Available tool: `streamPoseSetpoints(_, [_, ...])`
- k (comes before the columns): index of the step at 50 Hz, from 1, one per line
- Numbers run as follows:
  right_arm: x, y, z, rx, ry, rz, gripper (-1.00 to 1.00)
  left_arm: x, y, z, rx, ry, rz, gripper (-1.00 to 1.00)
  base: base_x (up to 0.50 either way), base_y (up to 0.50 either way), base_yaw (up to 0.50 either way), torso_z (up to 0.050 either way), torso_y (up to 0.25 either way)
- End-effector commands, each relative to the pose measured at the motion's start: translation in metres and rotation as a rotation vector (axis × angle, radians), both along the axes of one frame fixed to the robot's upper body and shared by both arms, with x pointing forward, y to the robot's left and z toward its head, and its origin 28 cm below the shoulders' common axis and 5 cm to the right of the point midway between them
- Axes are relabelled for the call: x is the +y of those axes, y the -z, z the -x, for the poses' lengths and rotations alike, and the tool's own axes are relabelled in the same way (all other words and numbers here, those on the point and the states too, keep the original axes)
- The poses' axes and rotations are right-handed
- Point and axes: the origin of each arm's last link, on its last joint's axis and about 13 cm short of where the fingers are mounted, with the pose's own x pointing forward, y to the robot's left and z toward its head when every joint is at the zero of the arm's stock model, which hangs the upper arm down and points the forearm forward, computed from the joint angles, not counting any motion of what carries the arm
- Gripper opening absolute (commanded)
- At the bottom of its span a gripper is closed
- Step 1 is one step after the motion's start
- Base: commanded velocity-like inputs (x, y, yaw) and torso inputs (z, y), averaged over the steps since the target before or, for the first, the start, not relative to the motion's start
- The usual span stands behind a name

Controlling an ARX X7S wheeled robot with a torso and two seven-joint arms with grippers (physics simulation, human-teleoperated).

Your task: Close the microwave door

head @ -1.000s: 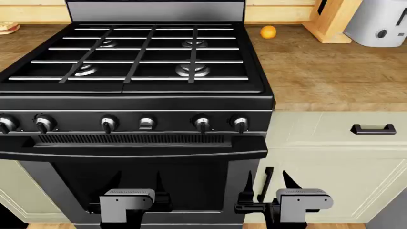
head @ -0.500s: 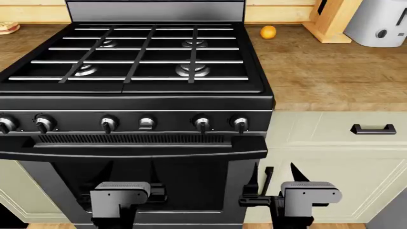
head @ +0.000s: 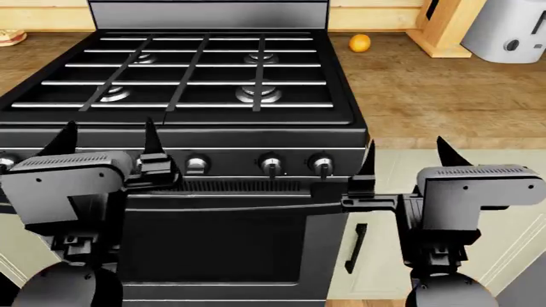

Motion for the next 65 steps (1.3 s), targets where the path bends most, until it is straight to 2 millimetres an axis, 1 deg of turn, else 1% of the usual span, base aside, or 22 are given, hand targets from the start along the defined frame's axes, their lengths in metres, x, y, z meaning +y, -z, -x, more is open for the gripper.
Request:
streamPoseSetpoints(1, [-0.0004, -0.0362, 0.0072, -0.095, 0.025, 0.027, 1.0, 0.0045, -0.0336, 0.0061, -0.078, -0.013, 0.002, 1.0, 0.0, 0.0, 0.0, 0.0, 0.0])
streamPoseSetpoints(5, [0.0007, -0.0343, 0.0053, -0.085, 0.012, 0.024, 1.0, 0.005, -0.0321, 0.0064, -0.08, -0.016, 0.008, 1.0, 0.0, 0.17, 0.0, 0.0, 0.0])
streamPoseSetpoints(7, [0.0004, -0.0336, 0.0053, -0.09, 0.012, 0.018, 1.0, 0.0054, -0.0298, 0.0054, -0.075, -0.018, 0.009, 1.0, 0.0, 0.5, 0.0, 0.0, 0.0])
streamPoseSetpoints(11, [0.0005, -0.0335, 0.0054, -0.092, 0.012, 0.019, 1.0, 0.006, -0.0318, 0.0061, -0.078, -0.017, 0.01, 1.0, 0.0, 0.5, 0.0, 0.0, 0.0])
streamPoseSetpoints(40, [0.0016, -0.0317, 0.0057, -0.089, 0.007, 0.02, 1.0, 0.0072, -0.0279, 0.0105, -0.077, -0.006, 0.009, 1.0, 0.0, 0.5, 0.0, 0.0, 0.0])
streamPoseSetpoints(65, [0.0013, -0.0315, 0.0057, -0.088, -0.003, 0.021, 1.0, 0.0064, -0.0296, 0.0105, -0.08, -0.003, 0.012, 1.0, 0.0, 0.5, 0.0, 0.0, 0.0])
